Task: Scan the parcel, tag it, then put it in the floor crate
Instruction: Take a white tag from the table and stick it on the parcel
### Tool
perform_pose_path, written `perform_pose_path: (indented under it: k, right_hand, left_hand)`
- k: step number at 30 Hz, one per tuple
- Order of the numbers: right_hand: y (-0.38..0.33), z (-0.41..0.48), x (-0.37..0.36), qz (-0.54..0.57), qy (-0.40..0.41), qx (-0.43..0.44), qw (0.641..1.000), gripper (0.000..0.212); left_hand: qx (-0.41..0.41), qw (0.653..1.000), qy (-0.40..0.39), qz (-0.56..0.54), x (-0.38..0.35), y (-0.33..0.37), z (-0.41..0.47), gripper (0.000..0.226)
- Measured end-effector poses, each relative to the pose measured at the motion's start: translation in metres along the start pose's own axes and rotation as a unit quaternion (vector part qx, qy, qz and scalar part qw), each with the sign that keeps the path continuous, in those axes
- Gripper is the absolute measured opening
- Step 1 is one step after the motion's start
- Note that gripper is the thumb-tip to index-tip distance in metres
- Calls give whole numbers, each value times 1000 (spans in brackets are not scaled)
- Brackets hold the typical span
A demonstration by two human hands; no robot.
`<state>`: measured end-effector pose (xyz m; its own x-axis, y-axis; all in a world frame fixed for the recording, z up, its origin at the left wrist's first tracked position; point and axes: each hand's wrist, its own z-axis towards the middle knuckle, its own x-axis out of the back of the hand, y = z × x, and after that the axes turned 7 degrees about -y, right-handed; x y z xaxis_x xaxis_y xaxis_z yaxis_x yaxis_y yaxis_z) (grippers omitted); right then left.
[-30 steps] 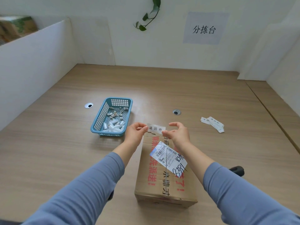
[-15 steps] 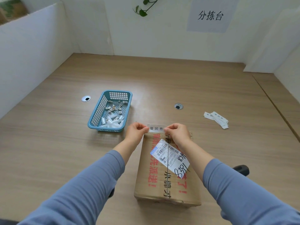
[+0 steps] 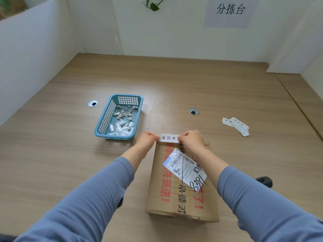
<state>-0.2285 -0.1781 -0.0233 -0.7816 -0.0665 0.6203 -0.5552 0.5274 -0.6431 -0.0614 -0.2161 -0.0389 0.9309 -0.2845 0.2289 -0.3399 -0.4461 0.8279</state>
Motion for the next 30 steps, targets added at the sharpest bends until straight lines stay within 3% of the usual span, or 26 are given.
perform_pose_path:
  k: [3, 11, 30]
  right_hand:
    - [-2, 0, 1, -41, -9, -1, 999, 25]
    - [-5, 0, -1, -101, -12, 15, 995, 26]
    - [-3, 1, -8, -131, 14, 31, 991, 29]
  left_hand:
    - [21, 1000, 0, 17, 4, 1, 3, 11]
    - [43, 996, 0, 79, 4, 2, 7, 32]
    - [5, 993, 11, 120, 0, 0, 10, 40]
